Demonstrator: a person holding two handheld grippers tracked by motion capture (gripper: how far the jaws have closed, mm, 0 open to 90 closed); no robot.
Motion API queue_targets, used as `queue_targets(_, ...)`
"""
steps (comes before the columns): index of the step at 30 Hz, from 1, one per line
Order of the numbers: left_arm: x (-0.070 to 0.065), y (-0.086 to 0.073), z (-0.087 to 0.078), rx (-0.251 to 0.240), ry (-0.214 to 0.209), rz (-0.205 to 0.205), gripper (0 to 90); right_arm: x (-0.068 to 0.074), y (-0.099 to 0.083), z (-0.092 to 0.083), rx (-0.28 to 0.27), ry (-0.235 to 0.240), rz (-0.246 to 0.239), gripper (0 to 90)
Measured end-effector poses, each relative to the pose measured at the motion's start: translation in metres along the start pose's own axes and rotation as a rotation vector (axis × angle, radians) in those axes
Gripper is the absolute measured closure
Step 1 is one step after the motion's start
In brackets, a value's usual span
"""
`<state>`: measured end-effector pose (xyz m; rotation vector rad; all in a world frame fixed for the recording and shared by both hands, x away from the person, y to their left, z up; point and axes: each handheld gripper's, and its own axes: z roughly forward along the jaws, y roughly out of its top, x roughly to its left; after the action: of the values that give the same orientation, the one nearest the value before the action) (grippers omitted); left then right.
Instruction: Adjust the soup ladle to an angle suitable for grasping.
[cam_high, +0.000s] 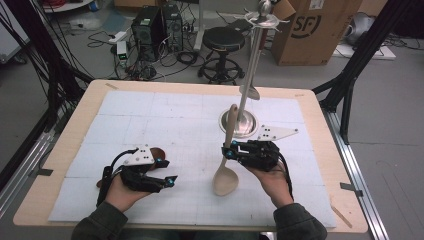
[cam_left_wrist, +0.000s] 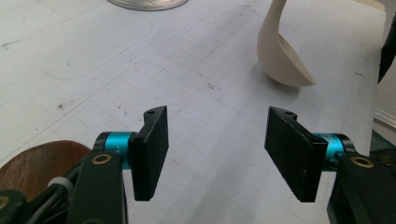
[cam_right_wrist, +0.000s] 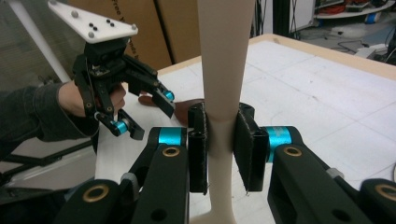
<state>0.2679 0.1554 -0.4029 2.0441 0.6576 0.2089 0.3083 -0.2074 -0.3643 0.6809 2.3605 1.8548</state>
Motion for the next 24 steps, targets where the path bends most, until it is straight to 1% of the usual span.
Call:
queue_targets(2, 0.000, 0.000, 0.000, 0.001, -0.001, 0.001, 40.3, 0.000, 0.000, 0.000, -0.013, -0.001, 0.014, 76.8)
queue_targets(5, 0.000, 0.000, 0.000, 0.000, -0.003, 0.000, 40.3, 0.000, 0.000, 0.000, -0.013, 0.002, 0.010, 76.8)
queue_targets(8, 0.000, 0.000, 0.000, -0.002, -0.004, 0.000, 40.4, 0.001, 0.000, 0.001, -0.018, 0.009, 0.016, 76.8)
queue_targets(12, 0.000, 0.000, 0.000, -0.004, -0.009, -0.003, 41.0, 0.004, 0.000, 0.004, -0.014, 0.001, 0.015, 76.9)
queue_targets(19, -0.003, 0.003, 0.001, -0.014, -0.035, 0.001, 43.1, 0.012, 0.004, 0.013, 0.002, 0.009, -0.001, 77.0)
queue_targets(24, -0.007, 0.005, 0.005, -0.013, -0.062, 0.016, 45.4, 0.017, 0.008, 0.021, -0.006, 0.019, -0.004, 77.0)
